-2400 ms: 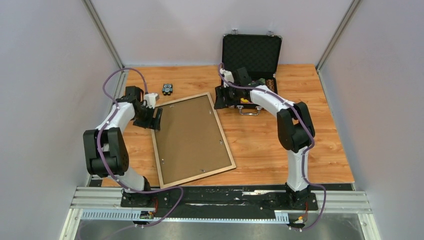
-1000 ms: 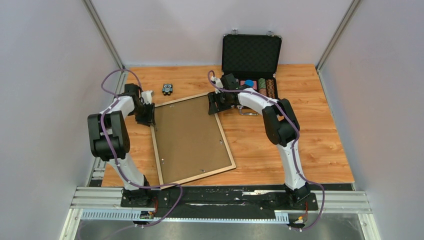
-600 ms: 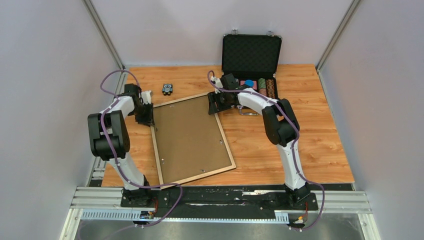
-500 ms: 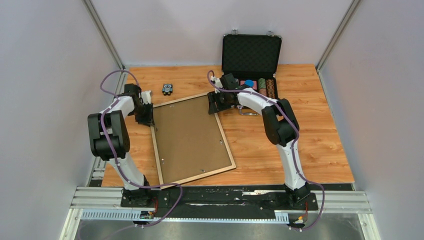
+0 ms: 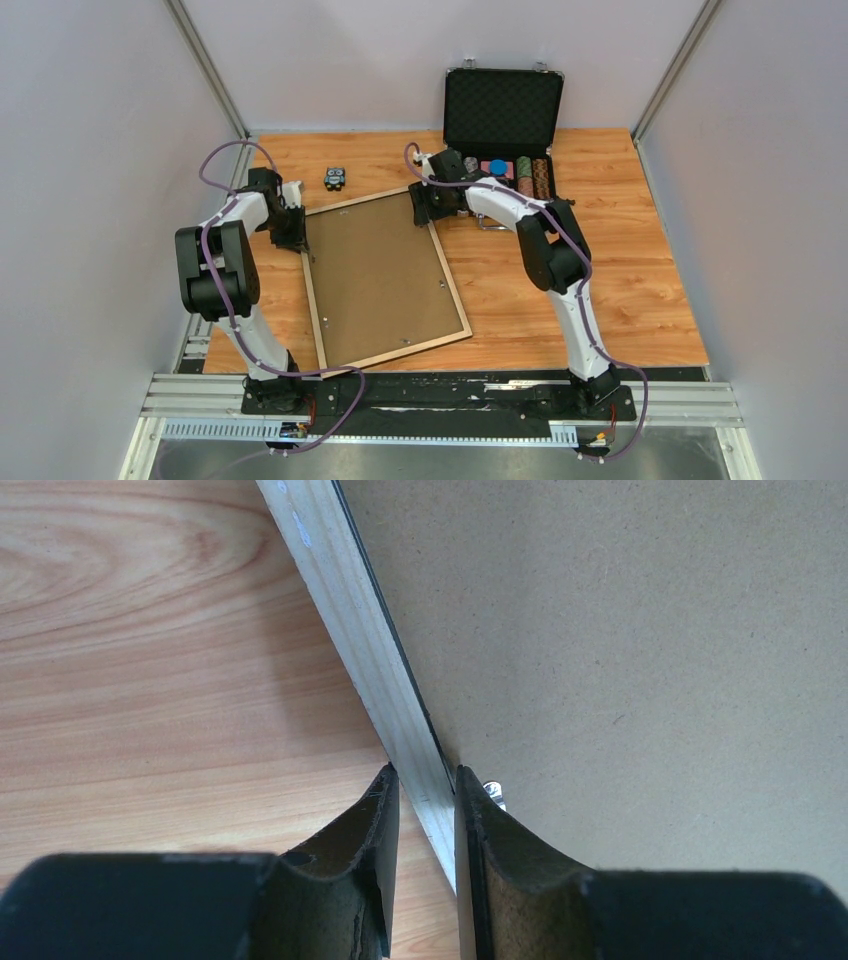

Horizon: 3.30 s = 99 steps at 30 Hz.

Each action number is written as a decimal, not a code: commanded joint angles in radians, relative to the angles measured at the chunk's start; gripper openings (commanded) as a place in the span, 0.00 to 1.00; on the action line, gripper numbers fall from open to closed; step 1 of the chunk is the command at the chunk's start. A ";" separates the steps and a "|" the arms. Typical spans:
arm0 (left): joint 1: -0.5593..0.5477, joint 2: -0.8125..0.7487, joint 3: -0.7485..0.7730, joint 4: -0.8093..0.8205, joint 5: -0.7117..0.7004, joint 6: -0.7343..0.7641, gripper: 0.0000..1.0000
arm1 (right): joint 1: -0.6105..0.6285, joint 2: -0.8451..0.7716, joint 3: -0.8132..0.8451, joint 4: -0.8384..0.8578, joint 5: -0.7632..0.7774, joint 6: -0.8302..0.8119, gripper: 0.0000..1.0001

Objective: Put the photo into the frame

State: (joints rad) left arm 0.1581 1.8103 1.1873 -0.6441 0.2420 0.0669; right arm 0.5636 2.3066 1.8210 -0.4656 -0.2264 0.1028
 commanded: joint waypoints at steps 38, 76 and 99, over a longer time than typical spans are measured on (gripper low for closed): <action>0.005 0.011 0.008 0.034 0.014 0.022 0.27 | -0.007 -0.063 -0.098 0.002 0.043 -0.186 0.42; 0.005 0.027 0.019 0.014 0.029 0.042 0.23 | -0.007 -0.057 -0.043 0.034 0.015 -0.252 0.38; 0.006 0.073 0.041 -0.008 0.042 0.069 0.22 | 0.004 -0.097 -0.160 0.279 0.061 -0.285 0.31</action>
State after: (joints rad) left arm 0.1608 1.8423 1.2228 -0.6548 0.2649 0.0765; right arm 0.5655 2.2383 1.6817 -0.2920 -0.1913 -0.1333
